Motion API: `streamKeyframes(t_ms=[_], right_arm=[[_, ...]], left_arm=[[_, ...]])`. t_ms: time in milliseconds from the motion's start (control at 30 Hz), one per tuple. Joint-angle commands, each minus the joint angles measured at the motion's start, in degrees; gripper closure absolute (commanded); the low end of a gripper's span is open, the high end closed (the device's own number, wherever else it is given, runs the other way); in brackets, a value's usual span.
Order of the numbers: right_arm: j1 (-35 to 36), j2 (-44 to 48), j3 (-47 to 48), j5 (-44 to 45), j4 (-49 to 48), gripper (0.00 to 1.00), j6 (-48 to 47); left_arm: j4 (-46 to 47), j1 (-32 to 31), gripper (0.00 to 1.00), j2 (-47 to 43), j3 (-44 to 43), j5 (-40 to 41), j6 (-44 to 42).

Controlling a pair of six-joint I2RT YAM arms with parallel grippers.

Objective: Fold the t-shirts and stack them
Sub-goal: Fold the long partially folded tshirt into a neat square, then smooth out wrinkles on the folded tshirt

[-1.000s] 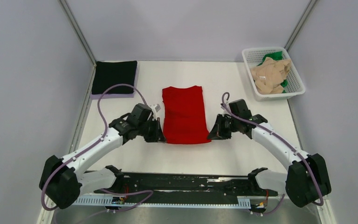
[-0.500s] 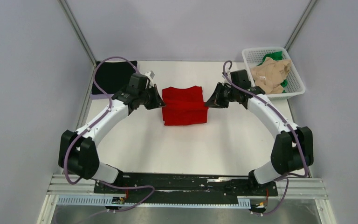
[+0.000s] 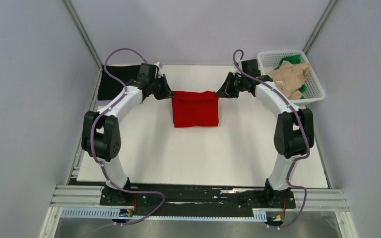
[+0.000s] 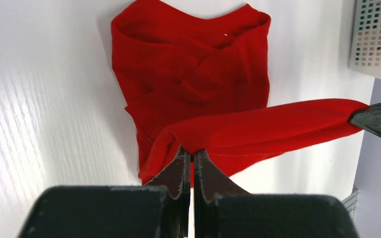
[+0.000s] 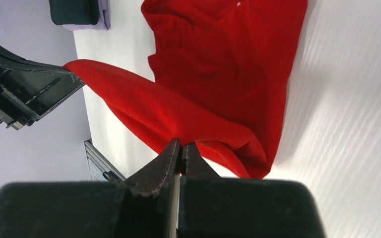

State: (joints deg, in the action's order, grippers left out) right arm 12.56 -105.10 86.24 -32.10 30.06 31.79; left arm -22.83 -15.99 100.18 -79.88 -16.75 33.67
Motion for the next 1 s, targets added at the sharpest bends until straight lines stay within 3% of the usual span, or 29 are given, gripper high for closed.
streamKeyframes(t_ms=[0,333,400,433,500,533,567,700,733,867,967], right_arm=[[-1.42,-4.72,5.90,1.05,-2.23,1.00,-1.38],[-2.90,-18.15,15.95,1.94,-4.72,0.96,-1.39],[-3.25,-20.73,19.80,1.51,-5.41,0.87,-1.59],[-3.45,-22.06,21.57,1.40,-5.42,0.77,-1.94],[-3.54,-23.26,24.21,0.78,-5.09,0.61,-2.32],[-3.60,-22.84,24.23,0.36,-5.08,0.48,-2.42],[-3.55,-22.01,23.45,0.02,-5.14,0.36,-2.55],[-2.79,-15.52,15.96,-1.17,-5.78,0.03,-3.31],[-2.35,-13.69,13.14,-1.94,-6.52,0.00,-3.35],[0.22,-7.98,4.23,-5.94,-10.94,0.00,-2.19],[1.54,-8.15,2.98,-7.73,-14.85,0.00,0.36]], left_arm=[[1.53,1.97,1.00,5.54,-5.60,-0.11,-1.90],[0.64,3.30,0.97,16.87,-14.49,1.79,-1.58],[0.33,3.33,0.90,19.20,-17.47,1.55,-1.59],[0.07,3.38,0.84,20.48,-18.54,1.46,-1.63],[-1.53,3.36,0.40,21.72,-21.88,1.64,-1.76],[-2.86,3.35,0.10,21.81,-23.63,1.50,-2.03],[-3.11,3.34,0.03,21.42,-23.95,1.35,-2.07],[-0.18,3.29,0.00,16.18,-19.50,-0.58,-1.02],[1.12,3.22,0.00,14.25,-17.10,-1.60,-0.86],[6.30,2.12,0.00,11.19,-10.92,-5.19,0.75],[8.77,1.56,0.00,12.70,-10.97,-8.06,2.58]])
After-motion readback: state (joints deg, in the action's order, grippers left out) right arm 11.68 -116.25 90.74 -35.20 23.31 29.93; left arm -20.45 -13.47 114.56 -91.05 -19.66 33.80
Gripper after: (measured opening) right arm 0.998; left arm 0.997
